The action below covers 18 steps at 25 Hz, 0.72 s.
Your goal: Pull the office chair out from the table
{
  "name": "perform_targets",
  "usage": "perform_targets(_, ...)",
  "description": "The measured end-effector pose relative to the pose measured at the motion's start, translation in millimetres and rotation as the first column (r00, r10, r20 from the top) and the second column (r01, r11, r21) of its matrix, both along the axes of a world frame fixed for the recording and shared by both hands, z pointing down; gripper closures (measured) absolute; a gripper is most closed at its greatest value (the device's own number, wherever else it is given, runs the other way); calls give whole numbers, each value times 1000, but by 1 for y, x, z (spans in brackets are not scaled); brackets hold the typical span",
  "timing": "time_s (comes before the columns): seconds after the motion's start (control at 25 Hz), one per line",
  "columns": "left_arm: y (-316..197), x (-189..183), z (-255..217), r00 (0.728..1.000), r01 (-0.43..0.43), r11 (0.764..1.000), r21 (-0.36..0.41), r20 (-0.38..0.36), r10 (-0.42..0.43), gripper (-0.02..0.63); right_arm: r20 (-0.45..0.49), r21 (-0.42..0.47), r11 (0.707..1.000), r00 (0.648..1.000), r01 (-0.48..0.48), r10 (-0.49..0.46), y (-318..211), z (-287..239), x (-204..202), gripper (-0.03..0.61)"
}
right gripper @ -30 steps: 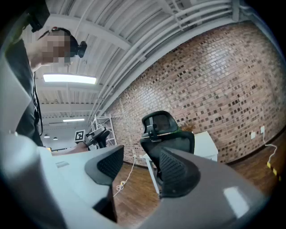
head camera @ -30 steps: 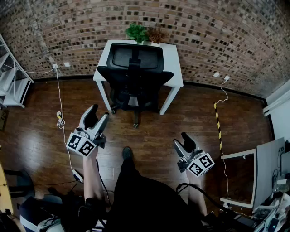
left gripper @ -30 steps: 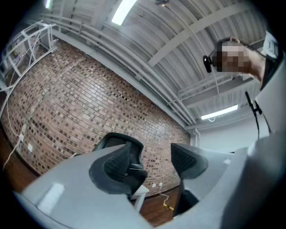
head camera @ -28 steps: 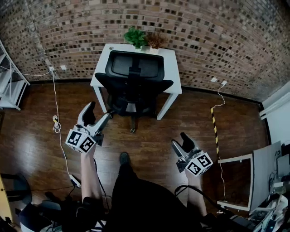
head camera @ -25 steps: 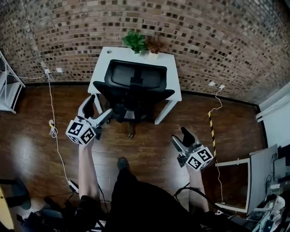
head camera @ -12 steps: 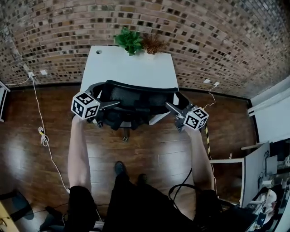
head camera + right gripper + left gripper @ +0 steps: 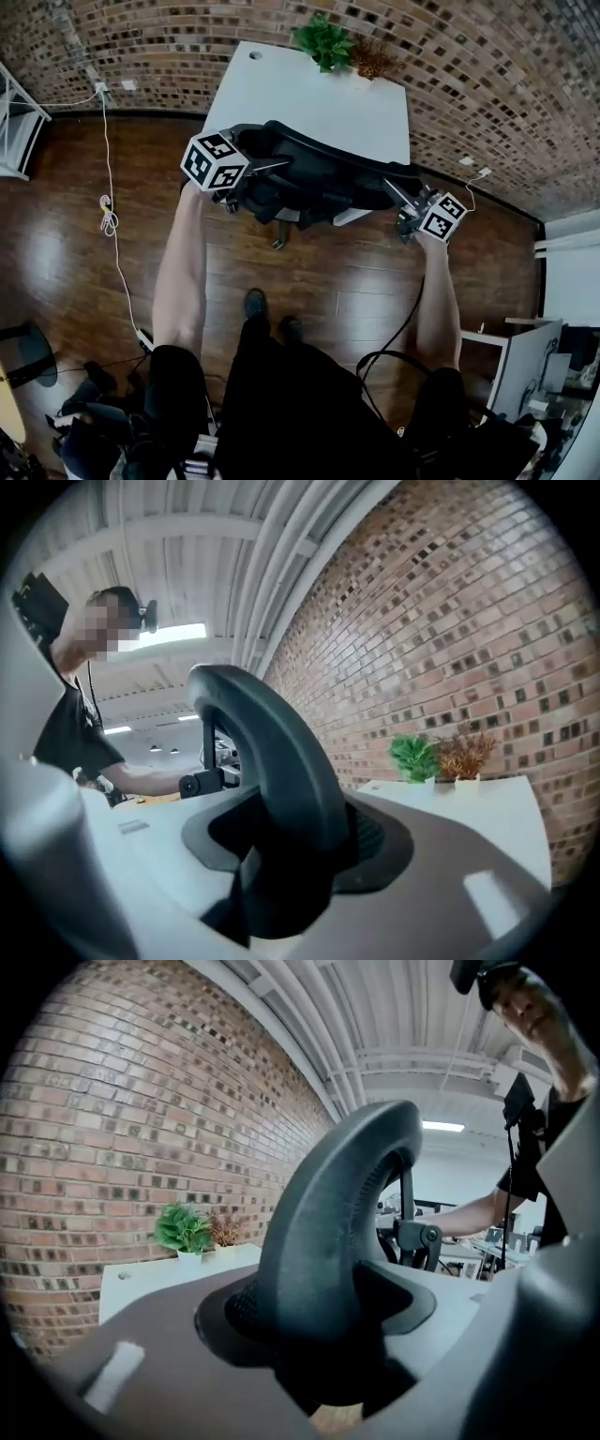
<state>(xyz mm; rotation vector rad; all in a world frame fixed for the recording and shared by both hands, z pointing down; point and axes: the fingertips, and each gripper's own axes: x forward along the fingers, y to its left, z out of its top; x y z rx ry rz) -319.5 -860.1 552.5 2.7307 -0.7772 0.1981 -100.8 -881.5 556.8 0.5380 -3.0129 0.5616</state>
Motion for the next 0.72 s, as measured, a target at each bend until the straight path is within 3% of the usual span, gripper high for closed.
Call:
perform_targets(0.32,76,56,-16,994,111,994,-10,-10,-111,247,73,-8,997,994,81,-80,60,-18,55,374)
perform_targets(0.52,114,103,-19,972,233,972,29,14,-233,225,86,-7,992,989,124,-123,97,-29,99,375)
perform_targets(0.72,146,139,-19,965,260,965,31,11,-261,221,100,27,993,988,118,-120,129,-33,135,373)
